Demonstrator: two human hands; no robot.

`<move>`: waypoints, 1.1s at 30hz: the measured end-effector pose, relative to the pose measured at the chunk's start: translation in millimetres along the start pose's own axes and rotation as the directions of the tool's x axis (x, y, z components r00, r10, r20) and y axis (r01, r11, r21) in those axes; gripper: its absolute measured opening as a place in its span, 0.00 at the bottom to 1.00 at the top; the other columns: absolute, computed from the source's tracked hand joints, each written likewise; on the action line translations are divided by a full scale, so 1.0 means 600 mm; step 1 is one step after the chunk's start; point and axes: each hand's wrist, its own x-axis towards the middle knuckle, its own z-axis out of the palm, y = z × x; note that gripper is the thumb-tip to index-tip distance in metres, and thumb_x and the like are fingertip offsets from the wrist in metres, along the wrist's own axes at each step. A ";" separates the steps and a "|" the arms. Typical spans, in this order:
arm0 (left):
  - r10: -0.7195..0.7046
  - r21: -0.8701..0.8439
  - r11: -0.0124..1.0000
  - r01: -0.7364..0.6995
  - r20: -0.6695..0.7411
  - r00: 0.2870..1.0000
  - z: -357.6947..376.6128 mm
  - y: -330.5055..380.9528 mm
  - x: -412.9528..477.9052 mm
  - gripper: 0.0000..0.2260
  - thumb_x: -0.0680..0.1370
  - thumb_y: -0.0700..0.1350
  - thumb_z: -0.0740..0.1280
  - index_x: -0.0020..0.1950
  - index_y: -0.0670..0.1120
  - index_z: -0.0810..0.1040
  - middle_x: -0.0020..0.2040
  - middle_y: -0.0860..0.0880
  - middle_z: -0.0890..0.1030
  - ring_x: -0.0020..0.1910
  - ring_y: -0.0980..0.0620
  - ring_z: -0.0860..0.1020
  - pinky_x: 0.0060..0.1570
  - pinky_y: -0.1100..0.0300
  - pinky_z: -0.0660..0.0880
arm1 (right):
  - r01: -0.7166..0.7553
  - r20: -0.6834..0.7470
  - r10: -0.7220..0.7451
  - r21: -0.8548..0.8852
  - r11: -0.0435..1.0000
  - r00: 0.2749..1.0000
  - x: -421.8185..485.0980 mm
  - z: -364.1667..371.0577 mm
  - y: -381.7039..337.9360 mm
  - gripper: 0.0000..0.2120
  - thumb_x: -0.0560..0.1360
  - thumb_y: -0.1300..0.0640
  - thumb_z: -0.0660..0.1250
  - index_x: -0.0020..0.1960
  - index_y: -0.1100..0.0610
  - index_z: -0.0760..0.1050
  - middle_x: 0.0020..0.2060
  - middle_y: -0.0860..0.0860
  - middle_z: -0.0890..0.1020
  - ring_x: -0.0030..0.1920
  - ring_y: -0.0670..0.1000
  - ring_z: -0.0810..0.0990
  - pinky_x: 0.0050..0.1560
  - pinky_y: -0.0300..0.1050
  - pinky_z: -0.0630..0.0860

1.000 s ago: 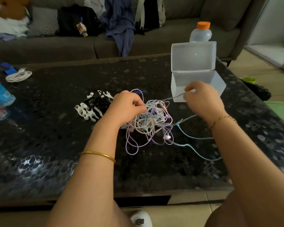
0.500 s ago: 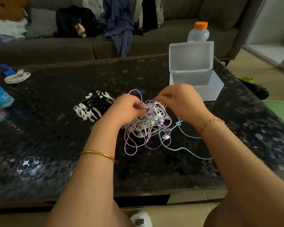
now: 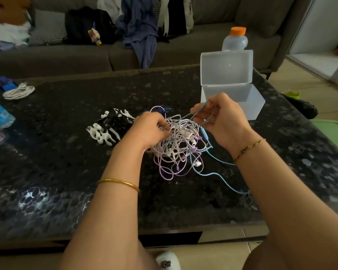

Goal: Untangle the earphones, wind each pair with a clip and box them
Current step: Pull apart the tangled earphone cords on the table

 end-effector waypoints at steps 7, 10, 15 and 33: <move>-0.020 -0.108 0.994 0.018 -0.023 1.000 -0.004 0.001 -0.006 0.09 0.75 0.41 0.71 0.54 0.48 0.81 0.58 0.48 0.78 0.56 0.50 0.77 0.55 0.55 0.75 | 0.226 0.077 -0.220 -0.545 0.807 0.972 0.005 0.020 0.027 0.08 0.78 0.62 0.52 0.41 0.56 0.64 0.33 0.52 0.69 0.33 0.49 0.69 0.38 0.47 0.71; -0.015 -0.095 0.995 0.009 -0.059 0.998 -0.005 0.005 -0.006 0.08 0.76 0.37 0.69 0.47 0.50 0.81 0.54 0.49 0.80 0.54 0.50 0.78 0.55 0.55 0.75 | 0.347 0.202 -0.295 -0.706 0.617 0.934 0.003 0.032 0.040 0.04 0.79 0.61 0.52 0.46 0.57 0.64 0.34 0.50 0.69 0.33 0.47 0.66 0.32 0.34 0.67; -0.047 -0.084 0.996 0.039 -0.095 0.994 -0.005 0.002 -0.008 0.12 0.77 0.33 0.65 0.52 0.49 0.80 0.58 0.49 0.78 0.57 0.52 0.76 0.51 0.61 0.71 | 0.410 0.339 -0.245 -0.839 0.359 0.908 0.003 0.032 0.044 0.04 0.78 0.61 0.55 0.50 0.59 0.67 0.37 0.50 0.73 0.35 0.48 0.71 0.34 0.41 0.68; -0.014 0.122 0.993 0.005 0.074 0.997 -0.004 0.022 -0.007 0.15 0.77 0.39 0.68 0.62 0.51 0.80 0.65 0.46 0.75 0.58 0.47 0.77 0.59 0.52 0.75 | 0.295 0.264 -0.134 -0.802 0.520 0.955 0.009 0.011 0.040 0.03 0.72 0.65 0.66 0.44 0.61 0.78 0.40 0.52 0.79 0.40 0.49 0.76 0.40 0.43 0.76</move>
